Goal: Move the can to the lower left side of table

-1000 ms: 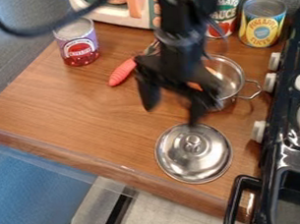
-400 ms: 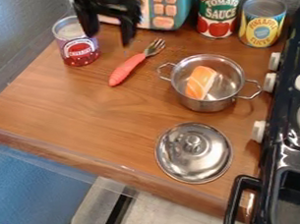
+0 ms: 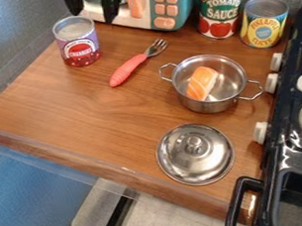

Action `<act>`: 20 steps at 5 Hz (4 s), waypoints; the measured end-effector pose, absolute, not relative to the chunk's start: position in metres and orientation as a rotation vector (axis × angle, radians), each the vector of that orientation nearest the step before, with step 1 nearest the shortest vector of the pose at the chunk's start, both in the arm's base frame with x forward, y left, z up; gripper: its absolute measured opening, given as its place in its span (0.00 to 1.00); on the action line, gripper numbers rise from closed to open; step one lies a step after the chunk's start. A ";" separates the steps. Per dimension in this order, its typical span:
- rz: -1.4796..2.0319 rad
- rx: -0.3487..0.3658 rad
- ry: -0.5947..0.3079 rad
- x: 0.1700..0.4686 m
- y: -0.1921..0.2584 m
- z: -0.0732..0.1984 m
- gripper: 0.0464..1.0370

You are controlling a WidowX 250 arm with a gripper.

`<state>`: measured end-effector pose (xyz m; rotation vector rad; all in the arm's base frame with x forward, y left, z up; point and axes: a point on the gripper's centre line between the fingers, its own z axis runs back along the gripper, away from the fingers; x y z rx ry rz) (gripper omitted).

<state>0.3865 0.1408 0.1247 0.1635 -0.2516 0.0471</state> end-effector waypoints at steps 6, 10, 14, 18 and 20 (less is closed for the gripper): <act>0.064 0.161 -0.339 0.442 0.164 0.093 0.96; 0.083 0.174 -0.441 0.435 0.154 0.130 0.96; 0.017 0.065 -0.270 0.427 0.133 0.048 0.96; -0.092 -0.016 -0.224 0.310 0.118 0.074 0.96; -0.056 -0.048 -0.196 0.270 0.116 0.069 0.96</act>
